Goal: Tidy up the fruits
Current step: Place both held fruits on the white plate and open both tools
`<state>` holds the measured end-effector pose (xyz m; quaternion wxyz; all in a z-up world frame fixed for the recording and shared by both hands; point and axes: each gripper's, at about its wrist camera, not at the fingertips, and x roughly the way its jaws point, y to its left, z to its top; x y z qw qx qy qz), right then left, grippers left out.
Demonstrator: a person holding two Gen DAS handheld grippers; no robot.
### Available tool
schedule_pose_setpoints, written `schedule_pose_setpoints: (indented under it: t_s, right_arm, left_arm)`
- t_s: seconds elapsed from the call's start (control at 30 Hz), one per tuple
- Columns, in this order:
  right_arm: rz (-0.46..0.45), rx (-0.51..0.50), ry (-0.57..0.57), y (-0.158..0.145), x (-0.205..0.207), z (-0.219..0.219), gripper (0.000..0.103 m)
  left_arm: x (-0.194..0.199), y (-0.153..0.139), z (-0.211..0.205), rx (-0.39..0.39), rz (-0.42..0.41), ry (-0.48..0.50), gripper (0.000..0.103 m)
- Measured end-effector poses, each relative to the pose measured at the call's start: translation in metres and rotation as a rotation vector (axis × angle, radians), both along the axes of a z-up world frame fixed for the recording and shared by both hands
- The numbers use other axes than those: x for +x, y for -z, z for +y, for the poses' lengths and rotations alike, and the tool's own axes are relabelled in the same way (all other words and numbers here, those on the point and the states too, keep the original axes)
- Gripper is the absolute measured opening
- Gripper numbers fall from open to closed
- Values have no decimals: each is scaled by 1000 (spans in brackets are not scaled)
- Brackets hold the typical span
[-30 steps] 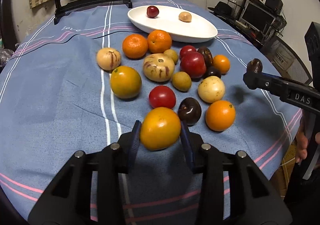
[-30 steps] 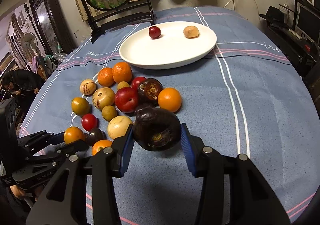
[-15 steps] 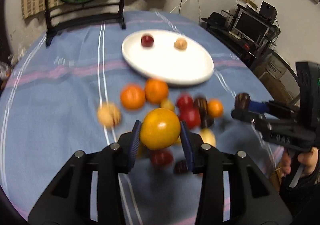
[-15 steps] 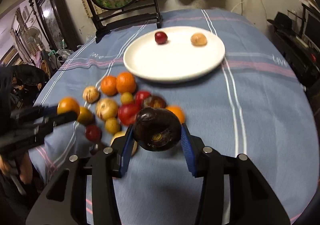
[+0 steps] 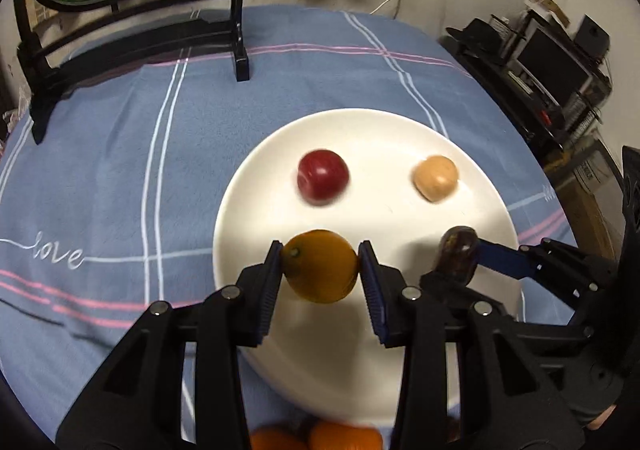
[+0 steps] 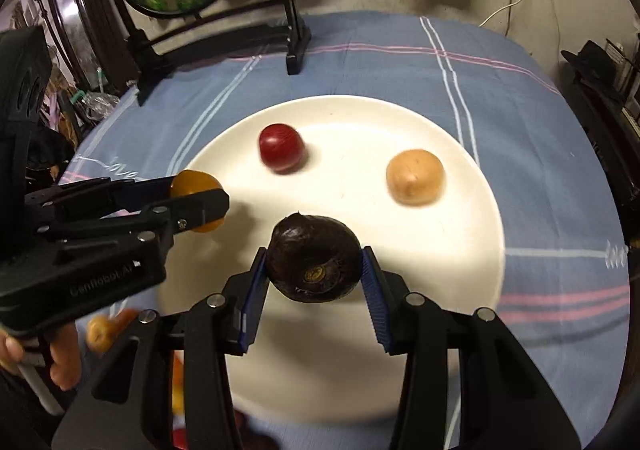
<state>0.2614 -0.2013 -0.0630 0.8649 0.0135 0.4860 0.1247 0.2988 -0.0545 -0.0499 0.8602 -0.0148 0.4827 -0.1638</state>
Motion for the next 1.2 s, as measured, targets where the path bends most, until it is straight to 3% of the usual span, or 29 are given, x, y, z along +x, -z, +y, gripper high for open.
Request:
schedule_pose_setpoints:
  t_s: [0.13, 0.23, 0.27, 0.3, 0.47, 0.67, 0.97, 1.1, 1.2]
  right_arm:
    - [9, -12, 3, 7, 18, -1, 46]
    - [-18, -46, 20, 6, 25, -1, 52]
    - [-32, -56, 25, 4, 26, -1, 62]
    - [-57, -67, 32, -1, 24, -1, 65]
    - [-88, -68, 27, -21, 4, -3, 65]
    - [-61, -22, -13, -37, -58, 2, 66]
    - [-71, 9, -50, -28, -178, 9, 66]
    - [-73, 30, -18, -18, -212, 6, 66]
    - [-59, 59, -5, -11, -227, 3, 66]
  left_arm:
    - [16, 2, 0, -15, 0, -3, 41]
    - [19, -6, 5, -32, -36, -26, 75]
    - [17, -10, 7, -39, -52, -36, 75]
    - [18, -14, 9, -46, -57, -35, 75]
    - [-12, -39, 28, -87, -91, -49, 75]
    - [-94, -58, 42, -83, -156, -23, 80]
    - [-214, -17, 76, -109, -142, -65, 84]
    - [-238, 3, 96, -105, -114, -106, 84]
    - [-247, 11, 112, -54, -127, -157, 84]
